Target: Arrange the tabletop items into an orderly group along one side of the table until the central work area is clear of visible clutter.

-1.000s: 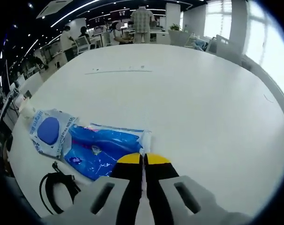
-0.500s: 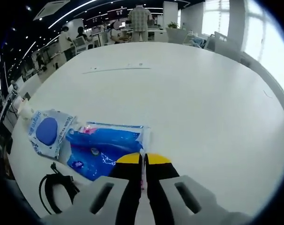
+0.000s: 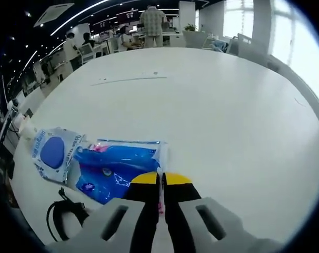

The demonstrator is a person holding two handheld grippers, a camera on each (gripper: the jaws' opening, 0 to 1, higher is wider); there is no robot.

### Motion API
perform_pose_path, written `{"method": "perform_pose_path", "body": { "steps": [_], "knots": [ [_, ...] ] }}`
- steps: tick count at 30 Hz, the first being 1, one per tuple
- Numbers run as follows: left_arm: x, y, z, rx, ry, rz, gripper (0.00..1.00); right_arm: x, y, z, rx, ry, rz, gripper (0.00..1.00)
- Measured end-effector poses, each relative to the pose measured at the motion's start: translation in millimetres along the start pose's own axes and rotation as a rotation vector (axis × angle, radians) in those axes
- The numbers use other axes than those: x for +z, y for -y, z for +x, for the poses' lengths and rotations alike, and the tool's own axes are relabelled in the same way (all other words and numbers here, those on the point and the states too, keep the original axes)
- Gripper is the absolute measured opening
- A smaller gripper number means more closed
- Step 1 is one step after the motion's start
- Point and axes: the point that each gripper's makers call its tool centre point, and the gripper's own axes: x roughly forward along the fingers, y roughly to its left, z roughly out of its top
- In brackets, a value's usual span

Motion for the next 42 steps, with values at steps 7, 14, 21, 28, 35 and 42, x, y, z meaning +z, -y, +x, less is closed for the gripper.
{"method": "perform_pose_path", "body": {
  "steps": [7,14,21,28,35,42],
  "knots": [
    [1.2,0.5,0,-0.003,0.007,-0.001,0.95,0.5,-1,-3,0.017,0.010,-0.011,0.08],
    [3.2,1.6,0,-0.009,0.019,0.002,0.95,1.4,1,-9,0.018,0.027,-0.023,0.12],
    [5.4,2.0,0,-0.011,0.031,0.004,0.96,5.5,-4,-22,0.048,0.068,-0.035,0.21],
    [7.1,4.1,0,-0.023,0.040,0.016,0.96,9.7,-14,-35,0.089,0.111,-0.055,0.32],
    [8.0,4.5,-1,-0.027,0.047,0.008,0.97,2.4,-31,-49,0.130,0.134,-0.079,0.37],
    [7.3,5.5,-1,-0.034,0.043,0.011,0.97,-6.2,-52,-59,0.174,0.142,-0.135,0.46]
  ]
}}
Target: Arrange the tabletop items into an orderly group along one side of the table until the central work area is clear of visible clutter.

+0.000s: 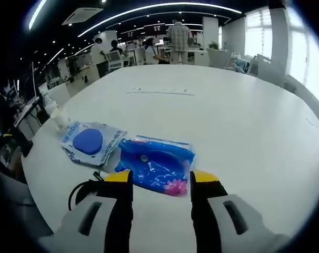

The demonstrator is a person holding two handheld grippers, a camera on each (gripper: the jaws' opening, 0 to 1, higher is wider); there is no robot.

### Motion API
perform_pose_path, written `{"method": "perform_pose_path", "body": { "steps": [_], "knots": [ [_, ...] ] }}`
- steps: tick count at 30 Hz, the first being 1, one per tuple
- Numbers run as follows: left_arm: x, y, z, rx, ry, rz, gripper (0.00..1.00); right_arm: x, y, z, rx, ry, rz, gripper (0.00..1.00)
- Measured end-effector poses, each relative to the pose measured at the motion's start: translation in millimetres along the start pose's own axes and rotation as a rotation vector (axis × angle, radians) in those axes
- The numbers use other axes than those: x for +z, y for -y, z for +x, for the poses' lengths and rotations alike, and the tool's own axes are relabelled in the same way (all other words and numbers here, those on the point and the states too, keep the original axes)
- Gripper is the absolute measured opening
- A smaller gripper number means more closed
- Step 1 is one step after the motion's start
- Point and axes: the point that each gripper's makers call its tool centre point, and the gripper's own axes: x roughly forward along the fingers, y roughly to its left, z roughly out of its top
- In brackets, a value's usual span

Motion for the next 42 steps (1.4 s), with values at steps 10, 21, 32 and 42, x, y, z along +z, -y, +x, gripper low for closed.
{"method": "perform_pose_path", "body": {
  "steps": [10,21,32,42],
  "knots": [
    [1.0,-2.1,-1,0.009,0.006,-0.002,0.98,5.9,-30,-14,0.062,0.032,-0.024,0.55],
    [2.2,-2.1,-1,0.008,0.014,-0.004,0.97,0.0,-57,-37,0.106,0.054,-0.059,0.68],
    [4.5,-2.0,-2,0.009,0.027,-0.002,0.98,-16.0,-84,-70,0.155,0.061,-0.134,0.86],
    [6.4,-1.2,-2,0.004,0.037,-0.003,0.99,-28.2,-104,-101,0.197,0.090,-0.170,1.00]
  ]
}}
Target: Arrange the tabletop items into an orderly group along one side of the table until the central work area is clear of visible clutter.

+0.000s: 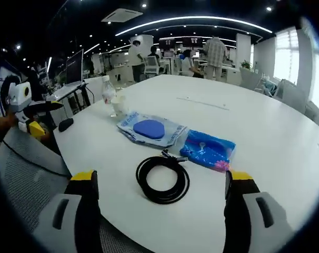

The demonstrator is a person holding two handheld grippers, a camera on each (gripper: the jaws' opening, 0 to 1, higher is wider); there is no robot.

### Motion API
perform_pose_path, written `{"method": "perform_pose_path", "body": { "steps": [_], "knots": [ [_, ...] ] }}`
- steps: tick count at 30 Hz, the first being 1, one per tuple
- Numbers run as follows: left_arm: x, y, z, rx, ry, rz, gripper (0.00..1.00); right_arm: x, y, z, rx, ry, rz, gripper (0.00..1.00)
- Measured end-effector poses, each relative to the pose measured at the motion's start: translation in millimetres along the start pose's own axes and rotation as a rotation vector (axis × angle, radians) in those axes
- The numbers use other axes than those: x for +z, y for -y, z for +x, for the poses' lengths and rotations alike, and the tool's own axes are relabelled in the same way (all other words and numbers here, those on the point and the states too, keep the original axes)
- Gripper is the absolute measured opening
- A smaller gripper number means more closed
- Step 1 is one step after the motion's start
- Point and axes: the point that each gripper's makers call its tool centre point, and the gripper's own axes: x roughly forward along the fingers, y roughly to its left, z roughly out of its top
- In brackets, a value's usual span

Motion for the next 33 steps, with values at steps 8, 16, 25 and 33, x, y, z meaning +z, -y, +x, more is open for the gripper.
{"method": "perform_pose_path", "body": {
  "steps": [8,16,25,33],
  "knots": [
    [2.5,2.9,0,-0.023,0.015,-0.011,1.00,-1.8,-15,-19,0.022,0.024,-0.020,1.00],
    [2.2,4.9,0,-0.030,0.008,0.002,1.00,-2.6,-17,-30,0.014,0.061,-0.007,1.00],
    [2.3,6.5,0,-0.037,0.014,0.012,1.00,-9.5,-17,-30,0.004,0.058,-0.011,1.00],
    [2.6,4.2,0,-0.029,0.027,-0.002,1.00,-12.7,-17,-27,0.005,0.049,-0.039,1.00]
  ]
}}
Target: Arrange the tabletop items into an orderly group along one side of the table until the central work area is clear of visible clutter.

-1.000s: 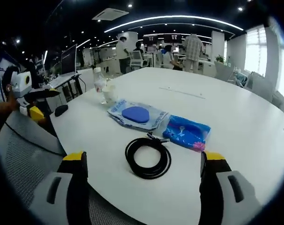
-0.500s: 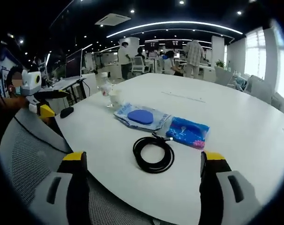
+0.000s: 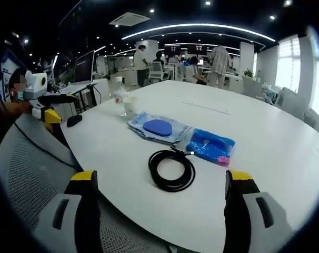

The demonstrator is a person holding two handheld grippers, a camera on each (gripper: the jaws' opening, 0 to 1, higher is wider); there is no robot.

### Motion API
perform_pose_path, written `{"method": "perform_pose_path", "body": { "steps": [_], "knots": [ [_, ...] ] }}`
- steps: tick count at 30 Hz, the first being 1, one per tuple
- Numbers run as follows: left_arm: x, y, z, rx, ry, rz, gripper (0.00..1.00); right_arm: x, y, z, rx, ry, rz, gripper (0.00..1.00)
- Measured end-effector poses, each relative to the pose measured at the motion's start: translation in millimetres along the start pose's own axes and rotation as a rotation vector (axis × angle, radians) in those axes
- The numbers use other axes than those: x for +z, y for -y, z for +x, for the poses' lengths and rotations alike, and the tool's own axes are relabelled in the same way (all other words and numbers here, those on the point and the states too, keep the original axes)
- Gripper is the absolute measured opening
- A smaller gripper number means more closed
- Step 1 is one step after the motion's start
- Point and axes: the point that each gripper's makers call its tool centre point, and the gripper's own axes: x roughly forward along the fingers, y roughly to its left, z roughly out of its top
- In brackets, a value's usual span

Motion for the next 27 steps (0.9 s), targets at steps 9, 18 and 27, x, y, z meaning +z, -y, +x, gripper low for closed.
{"method": "perform_pose_path", "body": {
  "steps": [9,18,27],
  "knots": [
    [-1.7,-0.8,-0.3,0.006,-0.005,0.006,0.99,-4.4,1.9,-0.4,-0.011,-0.017,0.001,0.96],
    [-2.4,-2.6,0.2,0.014,-0.012,0.004,0.96,-4.4,5.7,-0.5,-0.024,-0.016,0.019,0.95],
    [-1.2,-3.6,-0.4,0.019,-0.008,0.004,0.95,-2.7,8.5,-1.2,-0.039,-0.011,0.003,0.97]
  ]
}}
